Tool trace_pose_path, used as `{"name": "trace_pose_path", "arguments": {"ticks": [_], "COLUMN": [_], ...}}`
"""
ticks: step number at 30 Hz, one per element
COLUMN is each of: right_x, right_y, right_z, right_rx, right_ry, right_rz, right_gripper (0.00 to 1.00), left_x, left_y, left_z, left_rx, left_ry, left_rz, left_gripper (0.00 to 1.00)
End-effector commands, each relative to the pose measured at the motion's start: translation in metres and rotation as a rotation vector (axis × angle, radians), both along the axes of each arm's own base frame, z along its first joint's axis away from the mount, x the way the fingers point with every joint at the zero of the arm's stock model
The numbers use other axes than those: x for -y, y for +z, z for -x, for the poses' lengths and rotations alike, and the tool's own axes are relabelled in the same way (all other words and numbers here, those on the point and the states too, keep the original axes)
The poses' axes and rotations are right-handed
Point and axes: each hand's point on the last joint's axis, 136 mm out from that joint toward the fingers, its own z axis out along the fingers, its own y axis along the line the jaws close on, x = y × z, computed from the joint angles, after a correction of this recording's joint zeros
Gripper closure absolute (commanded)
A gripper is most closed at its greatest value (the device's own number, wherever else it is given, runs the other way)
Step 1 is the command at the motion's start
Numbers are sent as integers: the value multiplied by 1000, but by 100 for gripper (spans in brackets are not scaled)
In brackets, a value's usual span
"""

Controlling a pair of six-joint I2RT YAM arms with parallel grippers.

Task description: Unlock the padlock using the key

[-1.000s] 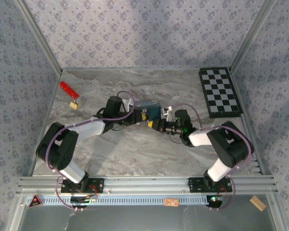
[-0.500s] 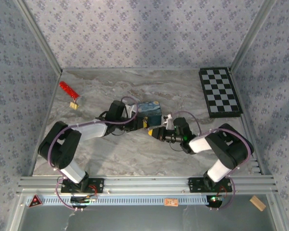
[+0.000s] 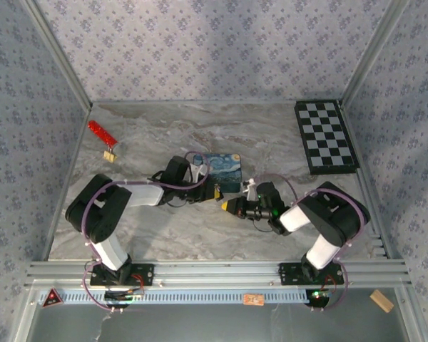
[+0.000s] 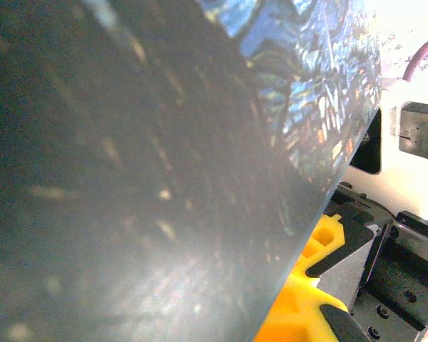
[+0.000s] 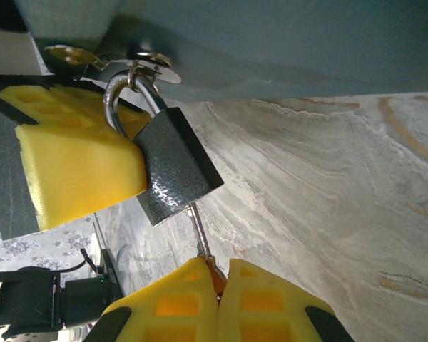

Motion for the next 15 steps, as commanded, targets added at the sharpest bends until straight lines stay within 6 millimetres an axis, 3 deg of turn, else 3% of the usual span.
{"name": "trace_pose_path", "arguments": {"ticks": [1, 15], "right_x": [-2, -3], "right_y": [36, 33], "right_z": [-30, -35], "right_rx": [123, 39], "right_ry": [-87, -118], "right_rz": [-106, -195], "right_gripper": [100, 100], "left_x": [18, 15], "left_y": [5, -8], "left_z": [54, 50], "left_rx": [-78, -65], "left_ry": [-216, -182], "left_rz": [86, 54], "left_gripper": [100, 100]}}
